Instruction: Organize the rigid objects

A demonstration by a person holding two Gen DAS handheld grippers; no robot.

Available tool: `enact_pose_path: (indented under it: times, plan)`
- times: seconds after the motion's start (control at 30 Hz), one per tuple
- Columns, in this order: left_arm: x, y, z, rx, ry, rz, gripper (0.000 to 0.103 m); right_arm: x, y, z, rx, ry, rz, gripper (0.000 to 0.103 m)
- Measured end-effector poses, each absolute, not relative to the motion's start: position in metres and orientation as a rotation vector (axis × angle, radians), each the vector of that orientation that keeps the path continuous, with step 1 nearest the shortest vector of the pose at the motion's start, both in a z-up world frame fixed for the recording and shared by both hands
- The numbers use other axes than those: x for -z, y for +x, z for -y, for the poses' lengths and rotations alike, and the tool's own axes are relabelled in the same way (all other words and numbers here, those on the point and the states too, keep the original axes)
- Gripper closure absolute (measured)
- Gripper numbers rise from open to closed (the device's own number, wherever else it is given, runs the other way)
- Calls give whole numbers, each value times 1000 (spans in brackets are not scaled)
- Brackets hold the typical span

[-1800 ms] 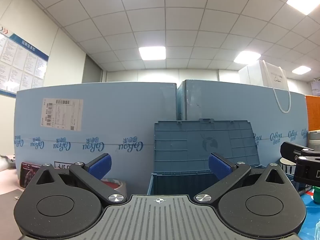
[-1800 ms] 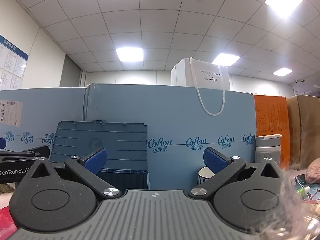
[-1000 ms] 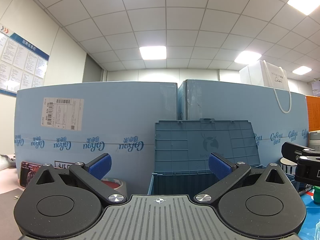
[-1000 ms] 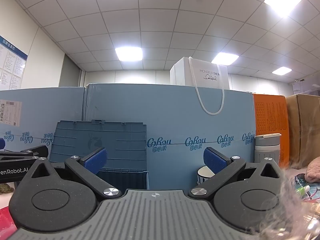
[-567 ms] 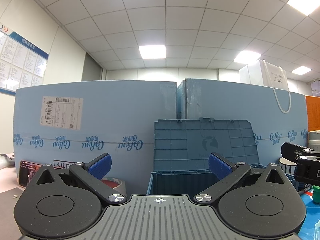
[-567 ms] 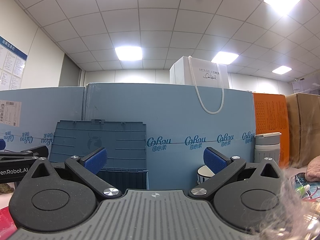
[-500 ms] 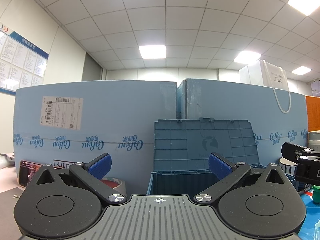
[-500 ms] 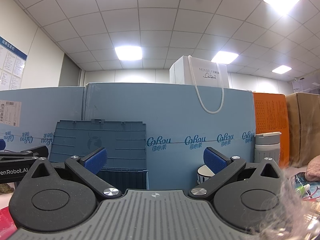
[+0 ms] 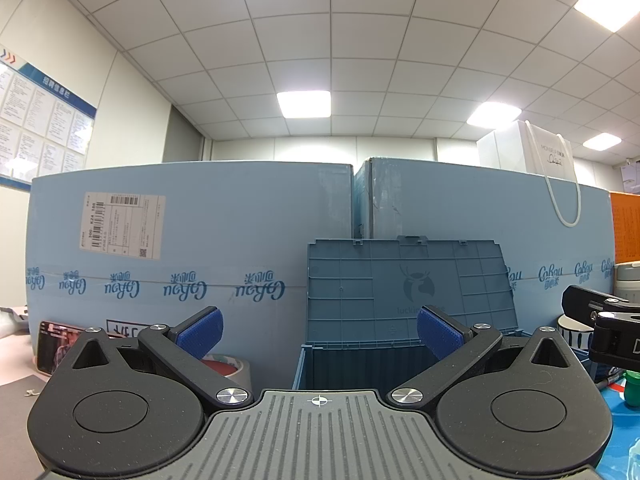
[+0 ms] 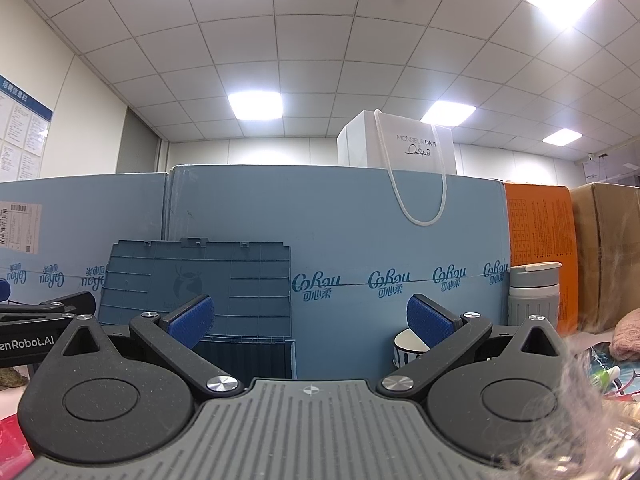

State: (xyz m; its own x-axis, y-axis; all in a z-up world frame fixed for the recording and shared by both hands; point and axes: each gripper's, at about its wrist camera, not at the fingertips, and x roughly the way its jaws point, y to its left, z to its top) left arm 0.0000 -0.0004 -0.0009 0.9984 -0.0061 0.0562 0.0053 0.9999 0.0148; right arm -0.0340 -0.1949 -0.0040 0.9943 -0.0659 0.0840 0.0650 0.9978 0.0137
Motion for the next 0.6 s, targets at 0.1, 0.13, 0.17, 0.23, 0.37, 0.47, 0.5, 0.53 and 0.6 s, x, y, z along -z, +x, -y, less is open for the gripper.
enact_pose_path:
  times: [0.1, 0.13, 0.17, 0.23, 0.37, 0.47, 0.5, 0.53, 0.6]
  plan:
    - [1, 0, 1, 6, 15, 56, 0, 4, -34, 195, 66, 11, 84, 0]
    - [1, 0, 2, 6, 15, 56, 0, 4, -34, 195, 65, 11, 84, 0]
    - [1, 0, 2, 6, 16, 56, 0, 4, -34, 195, 65, 11, 84, 0]
    - [1, 0, 2, 6, 15, 56, 0, 4, -34, 195, 66, 12, 84, 0]
    - [1, 0, 3, 6, 15, 56, 0, 4, -34, 195, 65, 12, 83, 0]
    - [1, 0, 2, 6, 16, 56, 0, 4, -34, 195, 66, 13, 84, 0]
    - [1, 0, 2, 7, 15, 56, 0, 4, -34, 195, 66, 13, 84, 0]
    - [1, 0, 3, 7, 15, 56, 0, 4, -34, 195, 66, 12, 83, 0]
    - [1, 0, 3, 6, 16, 57, 0, 4, -34, 195, 66, 13, 84, 0]
